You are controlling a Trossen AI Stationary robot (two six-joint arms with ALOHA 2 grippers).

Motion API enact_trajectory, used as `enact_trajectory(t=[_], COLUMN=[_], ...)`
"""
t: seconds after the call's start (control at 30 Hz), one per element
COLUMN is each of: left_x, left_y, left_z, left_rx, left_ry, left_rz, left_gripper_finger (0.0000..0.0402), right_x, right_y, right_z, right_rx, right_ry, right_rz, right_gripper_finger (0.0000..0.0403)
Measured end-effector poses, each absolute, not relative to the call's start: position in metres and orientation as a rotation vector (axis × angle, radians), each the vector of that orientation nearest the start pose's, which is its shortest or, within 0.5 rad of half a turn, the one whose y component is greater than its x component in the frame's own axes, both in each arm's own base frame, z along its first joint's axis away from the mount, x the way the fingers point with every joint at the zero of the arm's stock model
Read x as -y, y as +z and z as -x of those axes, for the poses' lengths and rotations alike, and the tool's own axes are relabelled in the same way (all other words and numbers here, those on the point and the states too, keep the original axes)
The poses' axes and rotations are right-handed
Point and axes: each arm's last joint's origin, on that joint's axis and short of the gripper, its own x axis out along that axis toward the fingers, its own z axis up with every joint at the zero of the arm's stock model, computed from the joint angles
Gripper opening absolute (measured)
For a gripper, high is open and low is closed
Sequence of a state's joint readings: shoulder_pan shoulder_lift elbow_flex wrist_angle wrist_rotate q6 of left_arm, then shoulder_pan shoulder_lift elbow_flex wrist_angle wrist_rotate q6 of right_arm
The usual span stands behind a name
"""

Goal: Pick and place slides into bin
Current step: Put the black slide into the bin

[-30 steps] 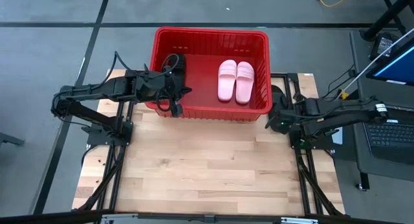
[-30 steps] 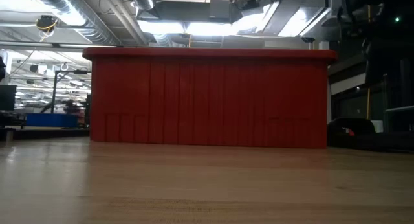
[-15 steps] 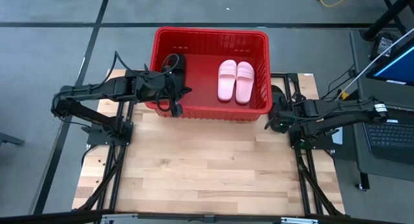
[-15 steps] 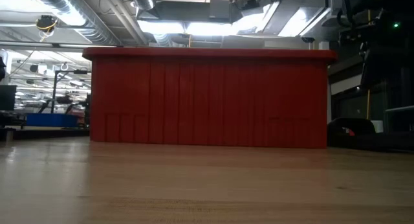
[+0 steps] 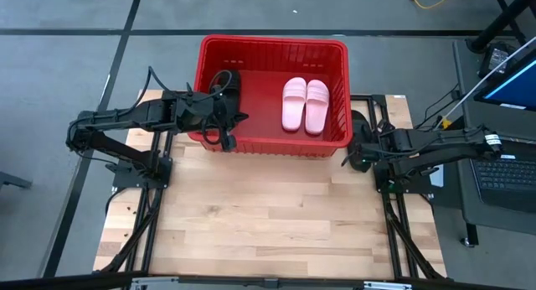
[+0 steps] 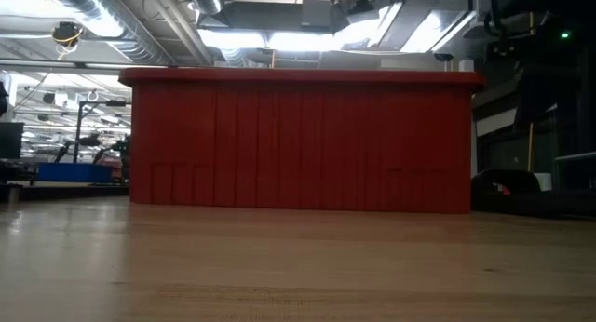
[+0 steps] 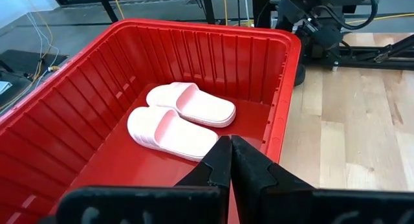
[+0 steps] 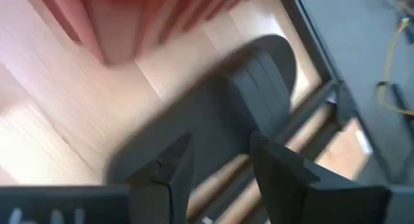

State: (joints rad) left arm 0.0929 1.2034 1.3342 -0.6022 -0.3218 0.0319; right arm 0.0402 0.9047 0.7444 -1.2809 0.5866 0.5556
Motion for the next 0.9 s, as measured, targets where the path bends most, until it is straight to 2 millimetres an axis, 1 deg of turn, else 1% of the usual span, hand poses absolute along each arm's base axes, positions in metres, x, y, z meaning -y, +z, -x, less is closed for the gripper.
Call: enact_trajectory(t=[0.2,0.3,0.43,0.53,0.77,0.9], left_x=[-0.032,-0.032,-0.032,-0.032,-0.032,-0.032], left_y=[0.398,0.397,0.397,0.397,0.397,0.397], left_z=[-0.243,-0.243,-0.243,-0.243,-0.243,-0.243], left_rx=[-0.493,-0.503,-0.509,-0.512,-0.513,-0.512], left_ry=[0.387,0.38,0.373,0.369,0.369,0.372], left_rz=[-0.136,-0.159,-0.189,-0.203,-0.203,-0.189], left_gripper_finger=[0.0002,0.0003,0.0001,0.0003,0.0002,0.0002], right_x=[0.011,0.011,0.005,-0.001,-0.012,-0.018], right_y=[0.24,0.24,0.239,0.238,0.237,0.237], right_z=[-0.123,-0.125,-0.129,-0.129,-0.128,-0.128], right_rx=[-1.167,-1.131,-1.152,-1.187,-1.236,-1.242], right_ry=[-0.812,-0.834,-0.717,-0.635,-0.51,-0.472], right_rz=[-0.041,-0.106,-0.216,-0.26,-0.311,-0.285], right_gripper_finger=[0.0154,0.0154,0.0154,0.0154,0.0154,0.0154])
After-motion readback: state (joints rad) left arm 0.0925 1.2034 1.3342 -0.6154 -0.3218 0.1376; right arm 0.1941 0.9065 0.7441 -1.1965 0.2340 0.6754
